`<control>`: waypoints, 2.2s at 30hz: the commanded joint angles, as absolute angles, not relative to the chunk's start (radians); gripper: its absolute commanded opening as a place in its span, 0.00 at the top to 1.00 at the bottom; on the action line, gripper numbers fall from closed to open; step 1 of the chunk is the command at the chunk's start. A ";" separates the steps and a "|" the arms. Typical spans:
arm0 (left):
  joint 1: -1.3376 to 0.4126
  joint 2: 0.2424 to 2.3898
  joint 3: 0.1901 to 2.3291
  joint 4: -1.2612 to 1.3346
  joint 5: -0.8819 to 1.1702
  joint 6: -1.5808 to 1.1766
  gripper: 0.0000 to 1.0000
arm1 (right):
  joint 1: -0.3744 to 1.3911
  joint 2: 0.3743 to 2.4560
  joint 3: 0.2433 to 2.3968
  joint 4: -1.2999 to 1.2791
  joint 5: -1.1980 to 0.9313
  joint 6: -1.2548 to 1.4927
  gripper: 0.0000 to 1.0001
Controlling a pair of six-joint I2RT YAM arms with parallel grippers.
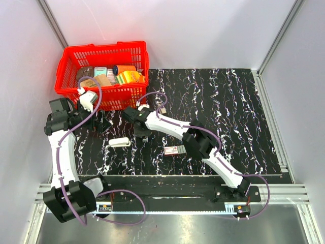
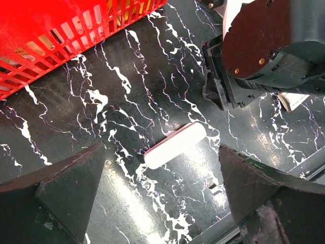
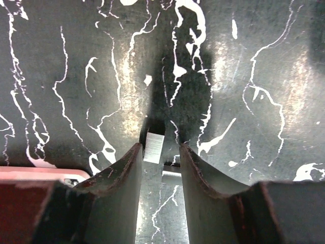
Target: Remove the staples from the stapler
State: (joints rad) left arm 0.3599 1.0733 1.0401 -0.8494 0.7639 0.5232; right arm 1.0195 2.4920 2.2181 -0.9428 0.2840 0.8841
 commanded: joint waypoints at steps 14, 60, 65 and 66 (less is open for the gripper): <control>0.367 1.068 1.086 -0.847 0.799 0.545 0.01 | 1.026 2.517 2.243 -1.017 0.408 0.824 0.65; 0.364 1.055 1.075 -0.867 0.802 0.535 0.01 | 1.048 1.738 1.266 -0.801 0.541 0.960 0.99; 0.360 1.066 1.071 -0.868 0.793 0.532 0.01 | 1.049 1.744 1.220 -0.782 0.551 0.963 1.00; 0.360 1.068 1.071 -0.868 0.790 0.532 0.01 | 1.049 1.747 1.220 -0.784 0.554 0.960 1.00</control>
